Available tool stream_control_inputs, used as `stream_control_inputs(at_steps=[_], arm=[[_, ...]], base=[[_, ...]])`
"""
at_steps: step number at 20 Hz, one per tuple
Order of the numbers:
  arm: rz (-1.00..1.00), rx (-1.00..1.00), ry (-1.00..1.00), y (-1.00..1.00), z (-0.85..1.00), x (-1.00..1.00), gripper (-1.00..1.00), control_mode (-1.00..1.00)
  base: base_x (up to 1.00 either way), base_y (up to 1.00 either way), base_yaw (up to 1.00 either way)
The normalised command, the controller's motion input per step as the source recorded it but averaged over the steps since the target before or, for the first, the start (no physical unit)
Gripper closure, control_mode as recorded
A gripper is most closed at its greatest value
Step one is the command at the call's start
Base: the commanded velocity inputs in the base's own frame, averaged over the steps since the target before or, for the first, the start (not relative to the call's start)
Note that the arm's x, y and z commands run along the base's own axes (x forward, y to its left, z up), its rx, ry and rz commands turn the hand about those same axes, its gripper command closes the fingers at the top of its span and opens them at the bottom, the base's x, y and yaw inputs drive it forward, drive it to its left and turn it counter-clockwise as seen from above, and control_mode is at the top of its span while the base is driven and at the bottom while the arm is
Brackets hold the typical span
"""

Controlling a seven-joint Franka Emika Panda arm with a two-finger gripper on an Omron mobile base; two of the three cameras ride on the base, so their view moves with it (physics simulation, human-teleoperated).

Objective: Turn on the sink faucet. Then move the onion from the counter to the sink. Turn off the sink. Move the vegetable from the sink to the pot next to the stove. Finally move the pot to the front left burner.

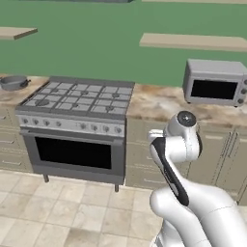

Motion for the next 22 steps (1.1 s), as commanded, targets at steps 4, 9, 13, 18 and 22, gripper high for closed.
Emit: stream_control_inputs(at_steps=[4,9,13,18,22], arm=[[0.0,0.0,0.0,0.0,0.0,0.0,1.0,1.0],[0.0,0.0,0.0,0.0,0.0,0.0,1.0,1.0],[0.0,0.0,0.0,0.0,0.0,0.0,1.0,1.0],[0.0,0.0,0.0,0.0,0.0,0.0,1.0,1.0],[0.0,0.0,0.0,0.0,0.0,0.0,1.0,1.0]], base=[[0.46,-0.29,0.13],[0.55,-0.31,0.1],[0.63,-0.23,0.08],[0.66,-0.02,0.01],[0.62,0.02,0.0]])
